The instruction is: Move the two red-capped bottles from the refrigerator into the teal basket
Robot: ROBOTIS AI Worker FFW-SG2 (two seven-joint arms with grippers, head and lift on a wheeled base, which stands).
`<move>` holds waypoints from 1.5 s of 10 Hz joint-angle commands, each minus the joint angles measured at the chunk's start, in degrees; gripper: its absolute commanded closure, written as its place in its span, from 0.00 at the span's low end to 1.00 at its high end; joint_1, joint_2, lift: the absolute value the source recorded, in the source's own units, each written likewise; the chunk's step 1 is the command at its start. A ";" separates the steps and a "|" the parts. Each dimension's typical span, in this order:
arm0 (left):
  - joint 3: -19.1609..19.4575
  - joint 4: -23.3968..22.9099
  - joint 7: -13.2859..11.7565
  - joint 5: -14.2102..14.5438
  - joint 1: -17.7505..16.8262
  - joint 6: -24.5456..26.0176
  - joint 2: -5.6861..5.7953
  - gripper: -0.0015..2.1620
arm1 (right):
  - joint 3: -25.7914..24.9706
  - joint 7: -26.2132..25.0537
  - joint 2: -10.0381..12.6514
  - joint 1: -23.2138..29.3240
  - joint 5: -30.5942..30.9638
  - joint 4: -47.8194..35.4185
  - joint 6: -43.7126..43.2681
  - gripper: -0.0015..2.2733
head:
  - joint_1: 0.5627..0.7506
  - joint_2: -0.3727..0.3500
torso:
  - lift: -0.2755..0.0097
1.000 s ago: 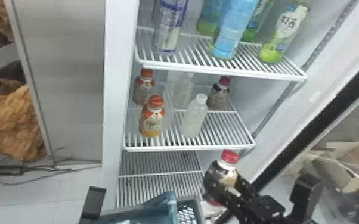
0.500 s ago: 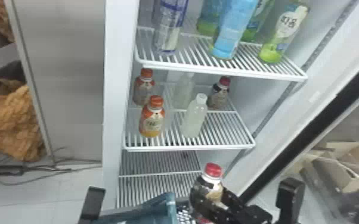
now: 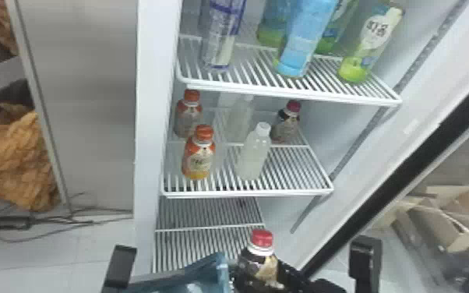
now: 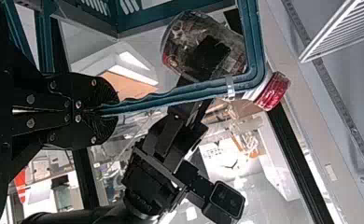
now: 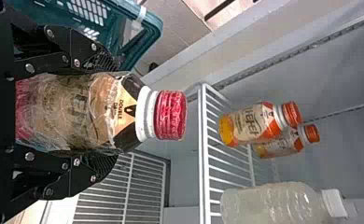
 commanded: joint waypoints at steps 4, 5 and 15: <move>-0.09 0.01 -0.01 -0.01 0.01 0.00 -0.09 0.53 | 0.90 0.71 -0.32 -1.50 0.05 2.03 1.02 0.19 | 0.70 0.03 | 0.17; -0.09 0.01 -0.01 -0.01 0.01 0.00 -0.09 0.53 | 1.13 1.07 -0.41 -1.92 0.05 2.59 1.02 0.19 | 0.70 0.03 | 0.17; -0.21 0.01 -0.01 1.14 0.01 -0.14 -0.26 0.53 | -7.32 -4.47 3.02 -12.19 5.42 19.46 -37.79 0.19 | 0.70 0.03 | 0.17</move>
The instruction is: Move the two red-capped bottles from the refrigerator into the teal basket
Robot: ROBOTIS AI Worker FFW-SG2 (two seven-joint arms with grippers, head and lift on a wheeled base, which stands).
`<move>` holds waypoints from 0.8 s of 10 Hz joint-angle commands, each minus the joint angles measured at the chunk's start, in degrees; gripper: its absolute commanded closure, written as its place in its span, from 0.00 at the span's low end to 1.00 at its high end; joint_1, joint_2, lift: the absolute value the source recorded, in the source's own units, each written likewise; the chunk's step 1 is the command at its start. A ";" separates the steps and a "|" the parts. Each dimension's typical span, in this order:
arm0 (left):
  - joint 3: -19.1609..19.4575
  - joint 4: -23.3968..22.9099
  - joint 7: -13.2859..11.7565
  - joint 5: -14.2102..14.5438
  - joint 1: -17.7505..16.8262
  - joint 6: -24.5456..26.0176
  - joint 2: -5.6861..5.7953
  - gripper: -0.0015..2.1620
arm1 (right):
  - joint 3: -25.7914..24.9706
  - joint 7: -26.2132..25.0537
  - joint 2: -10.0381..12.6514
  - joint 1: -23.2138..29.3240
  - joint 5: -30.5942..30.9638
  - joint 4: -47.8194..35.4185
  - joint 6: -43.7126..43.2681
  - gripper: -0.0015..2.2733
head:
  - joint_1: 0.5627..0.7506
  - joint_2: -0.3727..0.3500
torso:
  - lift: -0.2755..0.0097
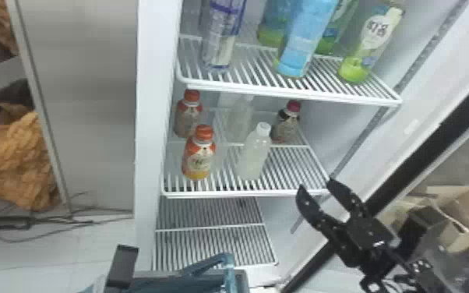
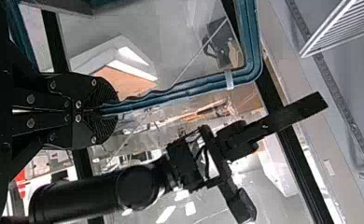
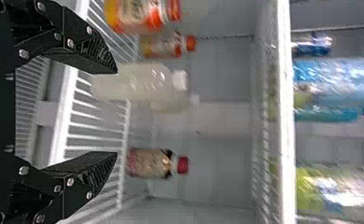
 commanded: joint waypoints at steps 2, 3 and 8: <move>-0.15 0.00 0.00 0.20 0.00 -0.04 -0.09 0.53 | 0.59 -1.34 -0.75 -4.06 -1.47 6.82 -6.73 0.19 | 0.70 0.03 | 0.17; -0.15 0.00 0.00 0.31 0.00 -0.04 -0.09 0.53 | 1.28 -1.87 -1.02 -5.89 -1.47 8.79 -8.70 0.19 | 0.70 0.03 | 0.17; -0.61 0.00 0.00 0.43 0.00 0.10 -0.09 0.53 | 4.94 -4.42 -1.28 -15.17 -1.36 20.32 -15.03 0.19 | 0.70 0.03 | 0.17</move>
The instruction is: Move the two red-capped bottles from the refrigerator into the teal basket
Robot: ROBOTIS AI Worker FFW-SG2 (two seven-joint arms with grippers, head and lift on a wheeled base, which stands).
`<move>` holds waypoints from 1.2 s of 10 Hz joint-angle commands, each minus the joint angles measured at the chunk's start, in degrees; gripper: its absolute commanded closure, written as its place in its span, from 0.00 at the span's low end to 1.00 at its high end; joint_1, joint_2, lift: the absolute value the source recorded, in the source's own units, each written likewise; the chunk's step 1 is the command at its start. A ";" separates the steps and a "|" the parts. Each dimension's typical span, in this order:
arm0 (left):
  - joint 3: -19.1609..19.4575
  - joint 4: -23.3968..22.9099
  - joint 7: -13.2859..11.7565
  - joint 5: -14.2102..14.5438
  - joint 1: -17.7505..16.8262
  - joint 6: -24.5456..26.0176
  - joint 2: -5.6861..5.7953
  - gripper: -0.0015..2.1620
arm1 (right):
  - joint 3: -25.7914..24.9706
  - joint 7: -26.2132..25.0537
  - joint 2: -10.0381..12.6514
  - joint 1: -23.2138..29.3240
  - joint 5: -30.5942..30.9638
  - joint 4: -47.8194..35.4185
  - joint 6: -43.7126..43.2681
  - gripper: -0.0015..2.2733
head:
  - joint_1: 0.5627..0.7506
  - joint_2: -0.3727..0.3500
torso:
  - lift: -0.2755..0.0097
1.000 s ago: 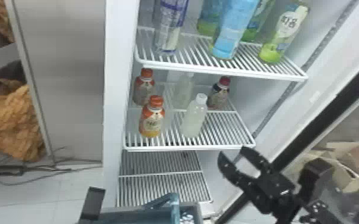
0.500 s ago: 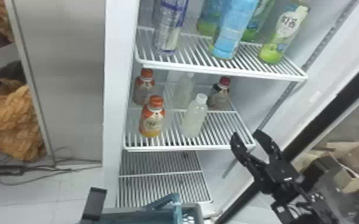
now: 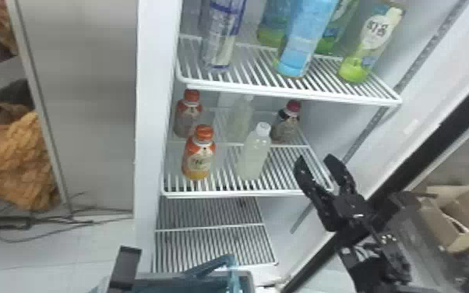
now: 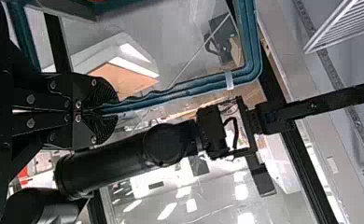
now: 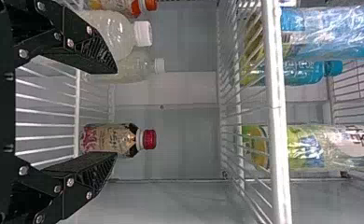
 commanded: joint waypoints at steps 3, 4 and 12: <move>-0.10 0.01 0.00 0.14 -0.01 0.05 0.00 0.53 | 2.35 -1.91 0.08 -5.75 1.26 6.61 -3.09 0.12 | 0.70 0.03 | 0.17; -0.33 0.01 0.00 0.26 -0.01 0.05 0.00 0.53 | 3.04 -2.35 -0.01 -8.00 1.26 9.43 -3.93 0.08 | 0.70 0.03 | 0.17; -0.44 0.01 0.00 0.26 -0.15 0.47 0.09 0.53 | 3.72 -6.75 -0.27 -19.53 7.66 20.68 -1.82 0.06 | 0.70 0.03 | 0.17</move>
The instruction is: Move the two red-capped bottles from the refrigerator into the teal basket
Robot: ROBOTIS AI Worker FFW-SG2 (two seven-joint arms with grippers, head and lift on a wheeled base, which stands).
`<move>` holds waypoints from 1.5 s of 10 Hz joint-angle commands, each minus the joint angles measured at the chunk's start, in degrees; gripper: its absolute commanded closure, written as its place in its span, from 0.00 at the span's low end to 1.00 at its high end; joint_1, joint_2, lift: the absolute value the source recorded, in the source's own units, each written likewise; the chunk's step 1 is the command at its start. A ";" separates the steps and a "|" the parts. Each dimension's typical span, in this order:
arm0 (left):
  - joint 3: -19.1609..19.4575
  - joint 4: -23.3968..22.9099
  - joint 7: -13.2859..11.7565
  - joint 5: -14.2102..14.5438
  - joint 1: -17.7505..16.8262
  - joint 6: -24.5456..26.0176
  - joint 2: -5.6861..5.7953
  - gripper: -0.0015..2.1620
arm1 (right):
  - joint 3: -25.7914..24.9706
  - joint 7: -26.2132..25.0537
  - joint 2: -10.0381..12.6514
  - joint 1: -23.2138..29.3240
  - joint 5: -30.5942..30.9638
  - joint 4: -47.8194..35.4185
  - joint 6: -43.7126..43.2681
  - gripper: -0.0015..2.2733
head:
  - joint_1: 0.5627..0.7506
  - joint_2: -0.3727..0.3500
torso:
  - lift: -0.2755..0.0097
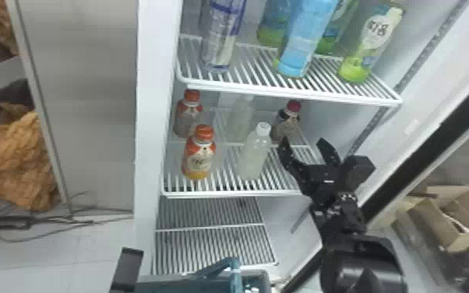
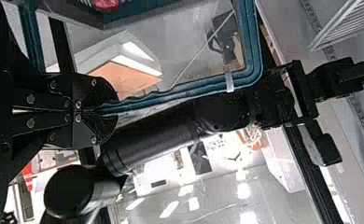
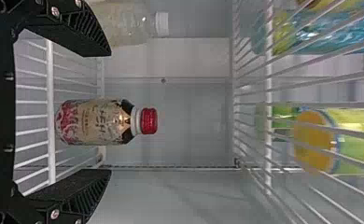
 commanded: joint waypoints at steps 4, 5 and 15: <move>-0.05 0.00 0.00 0.00 0.00 0.16 0.00 0.53 | 0.46 -0.85 -0.55 -6.78 1.48 7.46 2.19 0.05 | 0.70 0.03 | 0.17; -0.17 0.00 0.00 0.00 -0.14 0.02 0.00 0.53 | 1.03 -1.11 -0.90 -8.47 1.14 9.29 2.19 0.04 | 0.70 0.03 | 0.17; -0.62 0.42 0.08 0.11 -0.70 0.30 -0.09 0.53 | 5.26 -4.54 -2.22 -16.49 2.05 18.15 2.61 0.04 | 0.70 0.03 | 0.17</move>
